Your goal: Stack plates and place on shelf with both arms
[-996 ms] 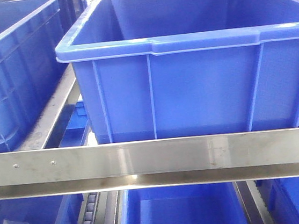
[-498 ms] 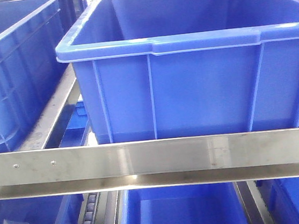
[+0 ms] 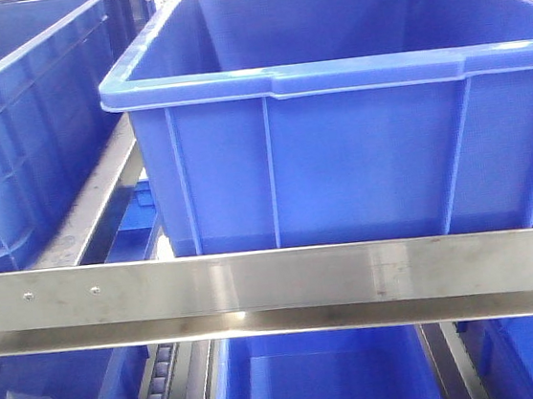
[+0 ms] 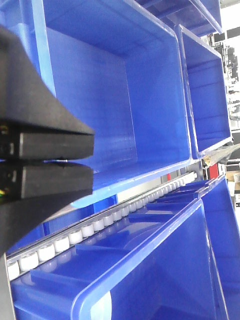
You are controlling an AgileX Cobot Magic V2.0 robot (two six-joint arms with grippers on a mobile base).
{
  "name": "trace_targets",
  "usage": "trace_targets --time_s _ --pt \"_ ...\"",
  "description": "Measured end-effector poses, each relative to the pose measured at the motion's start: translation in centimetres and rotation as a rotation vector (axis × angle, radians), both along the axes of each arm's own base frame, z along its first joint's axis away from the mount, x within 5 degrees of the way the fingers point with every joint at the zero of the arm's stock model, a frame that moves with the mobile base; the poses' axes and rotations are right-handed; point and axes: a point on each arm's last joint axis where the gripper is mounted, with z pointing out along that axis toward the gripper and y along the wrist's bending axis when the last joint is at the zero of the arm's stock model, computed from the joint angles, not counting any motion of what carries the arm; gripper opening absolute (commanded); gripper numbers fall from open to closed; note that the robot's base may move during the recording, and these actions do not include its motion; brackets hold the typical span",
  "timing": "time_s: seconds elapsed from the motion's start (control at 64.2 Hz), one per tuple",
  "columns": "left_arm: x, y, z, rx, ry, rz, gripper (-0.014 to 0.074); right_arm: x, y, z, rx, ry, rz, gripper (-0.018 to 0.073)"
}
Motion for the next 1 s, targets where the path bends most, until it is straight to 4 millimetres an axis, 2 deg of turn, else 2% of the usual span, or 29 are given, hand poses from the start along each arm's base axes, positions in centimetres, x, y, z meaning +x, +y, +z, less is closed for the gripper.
trace_targets --time_s 0.218,0.483,0.607,0.81,0.996 --pt "0.0 0.0 0.0 0.0 0.0 0.0 0.0083 -0.4 -0.1 0.3 0.0 -0.067 -0.014 0.0057" --pt "0.0 0.0 0.0 0.0 0.0 0.0 0.0083 -0.4 0.3 -1.0 -0.003 0.073 0.023 0.0057" --pt "0.0 0.0 0.0 0.0 0.001 0.0 0.0083 -0.4 0.1 -1.0 -0.061 0.077 0.011 0.0057" --pt "0.0 0.0 0.0 0.0 0.001 0.0 0.0083 -0.4 0.0 -1.0 -0.01 0.078 -0.001 0.0057" --pt "0.0 0.0 0.0 0.0 0.001 0.0 0.0083 -0.4 0.4 -1.1 -0.017 0.079 0.06 0.0057"
